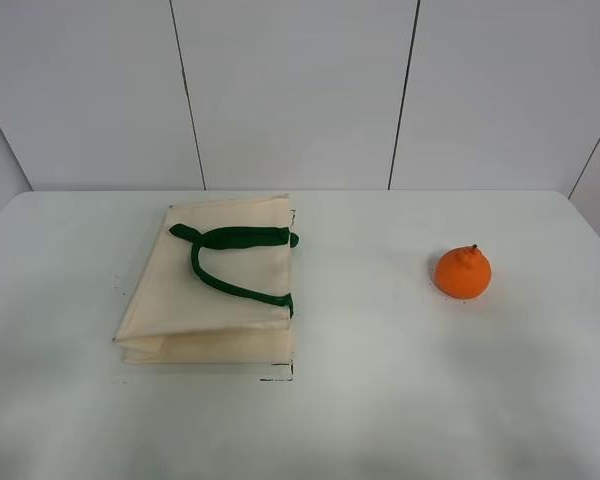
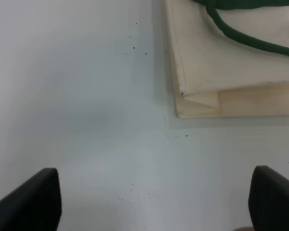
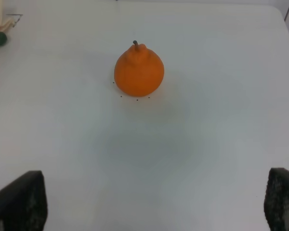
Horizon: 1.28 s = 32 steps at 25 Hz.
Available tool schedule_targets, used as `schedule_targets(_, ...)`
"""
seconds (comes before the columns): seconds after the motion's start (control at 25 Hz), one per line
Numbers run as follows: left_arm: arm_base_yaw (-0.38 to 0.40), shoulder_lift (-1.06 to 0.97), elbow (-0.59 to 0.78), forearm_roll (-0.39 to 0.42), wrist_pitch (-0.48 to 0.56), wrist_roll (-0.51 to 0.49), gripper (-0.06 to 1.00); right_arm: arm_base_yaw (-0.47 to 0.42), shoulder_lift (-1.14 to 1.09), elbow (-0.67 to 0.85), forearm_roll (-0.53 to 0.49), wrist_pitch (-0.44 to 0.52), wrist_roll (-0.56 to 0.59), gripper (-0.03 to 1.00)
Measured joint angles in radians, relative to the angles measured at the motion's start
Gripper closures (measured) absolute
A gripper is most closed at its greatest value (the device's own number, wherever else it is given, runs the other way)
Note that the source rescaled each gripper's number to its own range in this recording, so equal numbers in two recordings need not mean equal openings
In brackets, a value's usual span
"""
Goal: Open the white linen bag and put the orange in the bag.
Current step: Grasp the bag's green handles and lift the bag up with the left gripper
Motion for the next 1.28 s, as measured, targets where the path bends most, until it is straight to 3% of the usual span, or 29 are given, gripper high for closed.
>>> schedule_targets(0.28,0.000,0.031,-0.046,0.000,-0.015,0.007,-0.06,0.000,0.000,0.000,0.000,0.000,0.000,-0.03)
schedule_targets(0.44,0.000,0.220,-0.167,-0.007,-0.011,0.007,-0.06,0.000,0.000,0.000,0.000,0.000,0.000,-0.03)
schedule_targets(1.04,0.000,1.374,-0.771,-0.010,-0.030,0.041,-0.06,0.000,0.000,0.000,0.000,0.000,0.000,-0.03)
schedule_targets(1.28,-0.003,1.742,-1.025,-0.009,-0.022,-0.018,-0.06,0.000,0.000,0.000,0.000,0.000,0.000,-0.03)
